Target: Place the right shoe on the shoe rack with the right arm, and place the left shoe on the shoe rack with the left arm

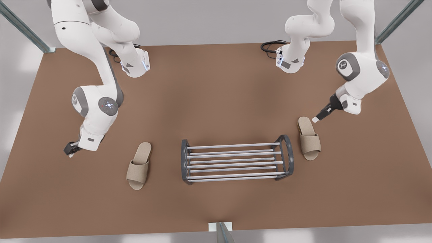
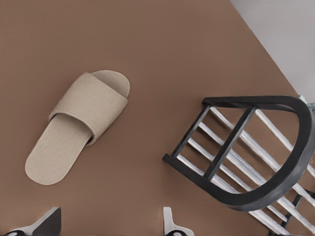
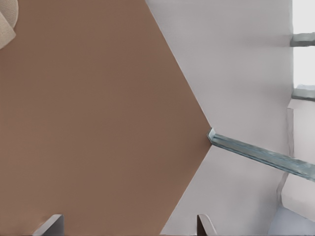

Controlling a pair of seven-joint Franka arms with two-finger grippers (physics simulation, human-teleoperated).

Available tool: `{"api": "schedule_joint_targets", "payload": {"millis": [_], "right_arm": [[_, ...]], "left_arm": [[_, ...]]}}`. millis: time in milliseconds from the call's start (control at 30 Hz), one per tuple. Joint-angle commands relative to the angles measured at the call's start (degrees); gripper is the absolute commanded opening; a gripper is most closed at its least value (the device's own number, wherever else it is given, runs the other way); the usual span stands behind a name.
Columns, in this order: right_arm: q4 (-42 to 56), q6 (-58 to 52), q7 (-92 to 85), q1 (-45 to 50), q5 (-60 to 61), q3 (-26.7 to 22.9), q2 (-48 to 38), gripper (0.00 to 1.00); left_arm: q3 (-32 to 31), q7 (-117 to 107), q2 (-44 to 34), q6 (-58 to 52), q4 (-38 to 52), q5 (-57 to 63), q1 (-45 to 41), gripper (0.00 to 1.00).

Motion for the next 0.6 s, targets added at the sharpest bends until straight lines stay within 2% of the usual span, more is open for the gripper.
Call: {"api": "schedule_joint_targets", "payload": {"millis": [0, 33, 67, 100, 133, 167, 233, 300, 400, 467, 500, 567], "right_arm": [[-2.6, 21.6, 1.3, -0.1, -27.3, 0.0, -0.1, 1.00], [-3.6, 21.8, 11.3, 0.9, -35.7, 0.1, 1.4, 1.00], [-4.9, 23.0, 25.2, 1.9, -49.6, 0.1, 2.8, 1.00], [-5.2, 23.0, 30.4, 2.7, -55.6, 0.1, 4.2, 1.00], [-5.3, 23.1, 34.1, 4.0, -57.7, 0.2, 5.6, 1.00], [-5.7, 23.1, 34.2, 4.5, -57.8, 0.2, 6.0, 1.00], [-5.6, 23.0, 41.4, 4.4, -58.5, 0.2, 9.3, 1.00], [-4.8, 22.8, 47.8, 4.4, -60.5, 0.2, 12.0, 1.00], [-5.4, 22.4, 49.6, 4.8, -64.1, 0.1, 13.2, 1.00], [-7.6, 19.4, 54.7, 6.7, -64.9, 0.1, 13.0, 1.00], [-10.3, 13.2, 58.0, 10.1, -64.9, 0.2, 12.6, 1.00], [-11.3, 12.1, 58.9, 11.3, -64.9, 0.2, 11.6, 1.00]], "left_arm": [[-0.4, -14.8, -0.3, 22.6, -4.4, -22.3, -0.7, 1.00], [-0.4, 1.9, -0.2, 23.5, -6.4, -33.5, -2.0, 1.00], [-0.3, 20.1, -0.2, 24.0, -8.4, -42.1, -2.1, 1.00], [-0.4, 27.3, -0.1, 25.4, -9.4, -47.8, -2.1, 1.00], [-0.4, 48.2, 0.2, 25.9, -11.3, -61.7, -2.1, 1.00], [-0.4, 55.5, 0.4, 26.0, -11.7, -65.4, -2.1, 1.00], [0.1, 69.6, 0.4, 26.0, -14.0, -65.7, -2.1, 1.00], [0.2, 73.9, 0.4, 26.0, -15.0, -65.8, -2.1, 1.00], [0.6, 88.3, 0.9, 25.9, -17.4, -67.5, -2.1, 1.00], [1.8, 99.1, 2.9, 24.4, -17.4, -76.2, -2.1, 1.00], [3.1, 102.0, 3.3, 23.5, -17.5, -76.7, -2.1, 1.00], [5.6, 108.7, 4.6, 19.6, -17.5, -81.2, -2.1, 1.00]]}}
